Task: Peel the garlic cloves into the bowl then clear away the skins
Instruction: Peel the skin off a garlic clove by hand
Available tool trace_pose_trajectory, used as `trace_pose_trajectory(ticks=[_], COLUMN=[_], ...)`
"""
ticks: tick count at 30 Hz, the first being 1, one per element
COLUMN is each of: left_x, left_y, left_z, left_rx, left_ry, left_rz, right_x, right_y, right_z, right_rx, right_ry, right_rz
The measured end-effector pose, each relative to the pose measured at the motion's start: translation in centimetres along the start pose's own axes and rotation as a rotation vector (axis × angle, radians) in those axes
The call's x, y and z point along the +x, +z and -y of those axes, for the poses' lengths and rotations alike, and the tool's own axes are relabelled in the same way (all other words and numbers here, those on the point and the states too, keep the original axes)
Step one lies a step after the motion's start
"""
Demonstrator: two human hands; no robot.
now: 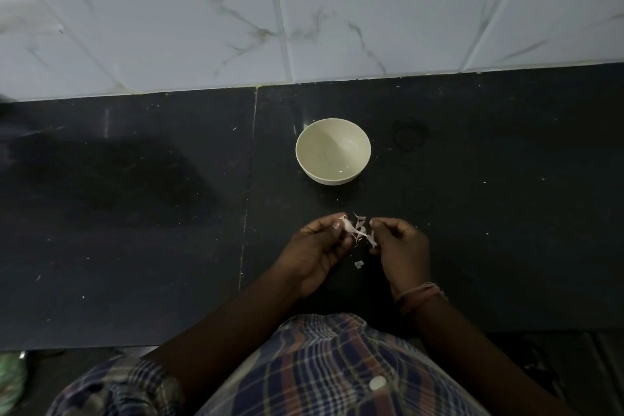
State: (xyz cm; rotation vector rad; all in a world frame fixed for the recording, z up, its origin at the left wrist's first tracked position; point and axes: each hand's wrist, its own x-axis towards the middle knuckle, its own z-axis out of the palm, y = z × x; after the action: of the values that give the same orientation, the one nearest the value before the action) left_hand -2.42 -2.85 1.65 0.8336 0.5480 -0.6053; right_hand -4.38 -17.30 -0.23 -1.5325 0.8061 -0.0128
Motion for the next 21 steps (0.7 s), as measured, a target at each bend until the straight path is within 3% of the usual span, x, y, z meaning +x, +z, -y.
trace_pose_trajectory(ticks=[4,7,14,21], left_x=[0.0,0.1,-0.3,-0.8], left_y=[-0.3,-0.4,0.0,0.1], left_z=[-0.1,0.0,0.0,-0.3], left_rx=[-0.017,-0.018,-0.018,0.006], left_ry=[-0.017,-0.015,0.048,0.083], left_rz=[-0.021,-0.033,0.004,0.040], right_x=[0.0,-0.8,-2.1,-2.4], right_y=[-0.3,-0.2,0.1,0.4], right_z=[-0.2,0.6,1.0,0.9], right_rx=[-0.042,-0.172,-0.318,-0.377], right_ry=[-0.042,-0.190,-0.504,-0.676], right_rz=[-0.015,-0.005,0.193,0.170])
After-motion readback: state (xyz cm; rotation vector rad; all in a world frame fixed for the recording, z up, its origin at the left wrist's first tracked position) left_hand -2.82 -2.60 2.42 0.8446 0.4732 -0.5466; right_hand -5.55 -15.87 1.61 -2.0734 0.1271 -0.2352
